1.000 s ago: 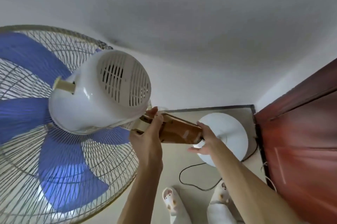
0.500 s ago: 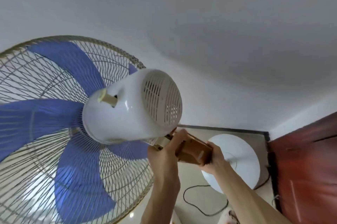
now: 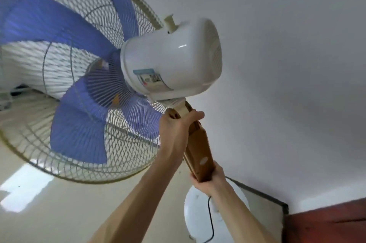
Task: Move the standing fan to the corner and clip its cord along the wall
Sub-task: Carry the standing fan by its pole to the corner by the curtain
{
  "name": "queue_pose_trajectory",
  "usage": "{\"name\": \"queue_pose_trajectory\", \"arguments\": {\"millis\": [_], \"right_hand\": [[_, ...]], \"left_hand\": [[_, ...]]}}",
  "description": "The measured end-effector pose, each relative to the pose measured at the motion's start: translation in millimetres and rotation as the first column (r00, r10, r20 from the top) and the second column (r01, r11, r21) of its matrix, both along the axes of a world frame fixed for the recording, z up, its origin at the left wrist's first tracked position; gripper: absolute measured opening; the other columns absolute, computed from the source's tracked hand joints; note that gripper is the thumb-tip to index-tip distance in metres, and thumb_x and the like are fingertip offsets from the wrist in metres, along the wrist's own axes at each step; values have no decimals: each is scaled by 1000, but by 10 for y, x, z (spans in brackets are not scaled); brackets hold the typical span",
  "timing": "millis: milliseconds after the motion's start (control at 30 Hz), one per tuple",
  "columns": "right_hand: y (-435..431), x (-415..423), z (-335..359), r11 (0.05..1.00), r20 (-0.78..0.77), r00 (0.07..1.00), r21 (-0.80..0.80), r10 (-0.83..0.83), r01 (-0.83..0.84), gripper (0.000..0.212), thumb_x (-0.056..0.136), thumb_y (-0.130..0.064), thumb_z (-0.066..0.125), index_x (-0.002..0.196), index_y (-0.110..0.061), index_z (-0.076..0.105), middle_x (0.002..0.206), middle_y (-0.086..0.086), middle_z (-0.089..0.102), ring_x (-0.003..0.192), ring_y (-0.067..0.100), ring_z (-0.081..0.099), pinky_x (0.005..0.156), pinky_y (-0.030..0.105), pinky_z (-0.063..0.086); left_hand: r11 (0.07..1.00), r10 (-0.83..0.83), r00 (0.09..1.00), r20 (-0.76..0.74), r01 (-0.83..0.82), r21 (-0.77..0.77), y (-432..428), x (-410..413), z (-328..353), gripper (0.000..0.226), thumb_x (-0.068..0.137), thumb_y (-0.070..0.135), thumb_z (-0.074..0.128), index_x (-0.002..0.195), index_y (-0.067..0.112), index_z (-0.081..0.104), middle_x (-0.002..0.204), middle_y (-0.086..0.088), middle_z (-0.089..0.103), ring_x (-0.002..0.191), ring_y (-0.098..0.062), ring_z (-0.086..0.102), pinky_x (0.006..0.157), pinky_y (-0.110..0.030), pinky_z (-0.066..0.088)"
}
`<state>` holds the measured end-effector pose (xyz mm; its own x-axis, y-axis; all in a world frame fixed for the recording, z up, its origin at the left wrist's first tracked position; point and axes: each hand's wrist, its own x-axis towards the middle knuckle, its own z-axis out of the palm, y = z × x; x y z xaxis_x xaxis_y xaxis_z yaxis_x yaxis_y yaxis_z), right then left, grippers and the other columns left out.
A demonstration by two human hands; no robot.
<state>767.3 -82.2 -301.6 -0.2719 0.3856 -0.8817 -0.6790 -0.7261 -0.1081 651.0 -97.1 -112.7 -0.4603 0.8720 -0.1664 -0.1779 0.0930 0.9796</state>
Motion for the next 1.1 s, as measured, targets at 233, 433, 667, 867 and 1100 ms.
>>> {"name": "queue_pose_trajectory", "arguments": {"millis": [233,433,667,867,1100], "right_hand": [[26,-1347,690,994,-57,994,75,89,-85,36,95,-39,59,112,-8,63,113,22,65,102,47,60,90,53,53],[5,-2454,876,970,-78,976,145,206,-193,38,95,-41,59,113,-8,62,113,24,66,99,50,62,72,55,58],[149,-3543,971,895,-54,908,202,415,-397,46,84,-37,78,107,-2,59,107,28,60,92,53,63,66,60,61],[469,-4796,974,799,-52,814,236,578,-553,47,77,-30,86,107,-2,64,112,27,59,98,51,63,66,61,61],[752,-6458,864,666,8,689,247,725,-704,50,73,-28,87,111,-5,65,123,22,53,112,47,57,73,59,61]], "left_hand": [[987,41,999,24,-44,153,-189,-1416,717,26,55,28,85,68,15,67,57,-1,67,51,-18,66,47,-24,54],[972,158,987,22,-159,172,-423,-2465,834,33,58,31,83,78,11,66,57,2,67,50,-13,66,44,-20,52],[929,328,944,37,-329,171,-477,-3609,947,51,52,38,84,88,5,67,75,-15,74,65,-29,71,54,-29,57],[860,457,886,83,-463,215,-377,-4802,978,35,61,24,85,86,8,66,58,-5,71,49,-20,68,45,-25,54],[784,588,807,65,-587,199,-315,-6283,966,41,56,29,84,86,8,67,58,-4,70,48,-21,68,45,-24,53]]}}
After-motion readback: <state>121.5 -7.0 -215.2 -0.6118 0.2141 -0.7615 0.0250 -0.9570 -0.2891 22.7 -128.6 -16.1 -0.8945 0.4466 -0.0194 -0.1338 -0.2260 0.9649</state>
